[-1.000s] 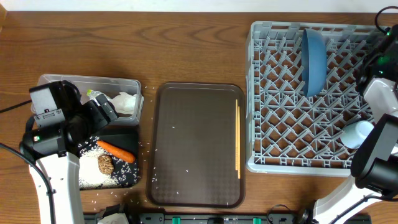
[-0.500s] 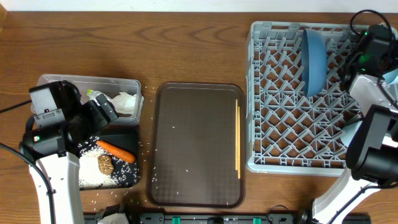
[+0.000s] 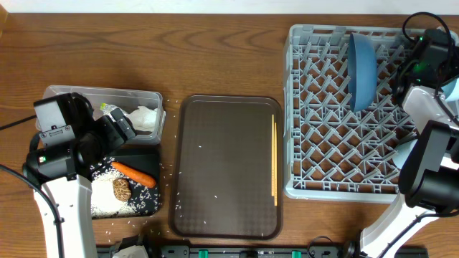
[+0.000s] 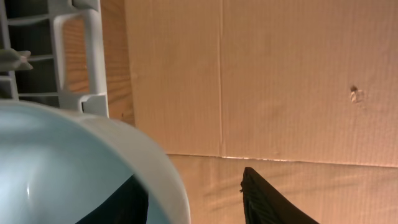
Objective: Sort waste into correct bins and load items into the dishwasher rack
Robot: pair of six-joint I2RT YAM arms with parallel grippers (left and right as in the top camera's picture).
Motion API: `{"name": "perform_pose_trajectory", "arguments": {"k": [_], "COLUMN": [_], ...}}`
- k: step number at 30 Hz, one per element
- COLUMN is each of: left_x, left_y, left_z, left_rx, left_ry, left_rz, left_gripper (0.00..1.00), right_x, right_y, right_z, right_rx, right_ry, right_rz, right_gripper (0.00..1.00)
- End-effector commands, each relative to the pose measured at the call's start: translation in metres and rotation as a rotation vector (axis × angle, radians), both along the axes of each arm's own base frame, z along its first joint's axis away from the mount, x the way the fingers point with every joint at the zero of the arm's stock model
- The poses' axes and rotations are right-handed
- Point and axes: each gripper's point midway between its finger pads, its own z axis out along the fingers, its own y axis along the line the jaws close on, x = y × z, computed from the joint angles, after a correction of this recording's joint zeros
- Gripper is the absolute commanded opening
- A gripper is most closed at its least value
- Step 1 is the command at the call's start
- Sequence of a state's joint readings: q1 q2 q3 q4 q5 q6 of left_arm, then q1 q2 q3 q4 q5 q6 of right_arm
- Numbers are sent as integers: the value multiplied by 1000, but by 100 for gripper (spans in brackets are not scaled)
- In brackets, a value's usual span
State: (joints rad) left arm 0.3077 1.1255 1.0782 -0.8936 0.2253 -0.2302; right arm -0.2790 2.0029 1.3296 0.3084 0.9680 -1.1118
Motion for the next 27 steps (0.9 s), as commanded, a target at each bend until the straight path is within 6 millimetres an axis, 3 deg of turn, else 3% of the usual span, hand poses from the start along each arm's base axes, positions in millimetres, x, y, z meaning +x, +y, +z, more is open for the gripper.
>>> {"name": "perform_pose_trajectory", "arguments": {"k": [1,12,17,23,27], "left_x": [2,2,2,2,2], "left_y": [4,4,4,4,4], "left_z": [6,6,6,6,6], "left_rx": [24,24,24,24,24], "left_ry": [-9,-9,-9,-9,-9], "left_rz": [-3,-3,-3,-3,-3], "left_gripper": [98,98,98,98,98], "right_x": [13,23,24,24,22], "right_y": [15,38,41,51,50], "right_z": [-2,-18,-25,-51,-57], "right_rx": [3,54,83,202,253], "right_ry": [-2,28,36,41,-1], "right_rz": [37,103,121,157,147], "right_gripper": [44,68,75,82,86]}}
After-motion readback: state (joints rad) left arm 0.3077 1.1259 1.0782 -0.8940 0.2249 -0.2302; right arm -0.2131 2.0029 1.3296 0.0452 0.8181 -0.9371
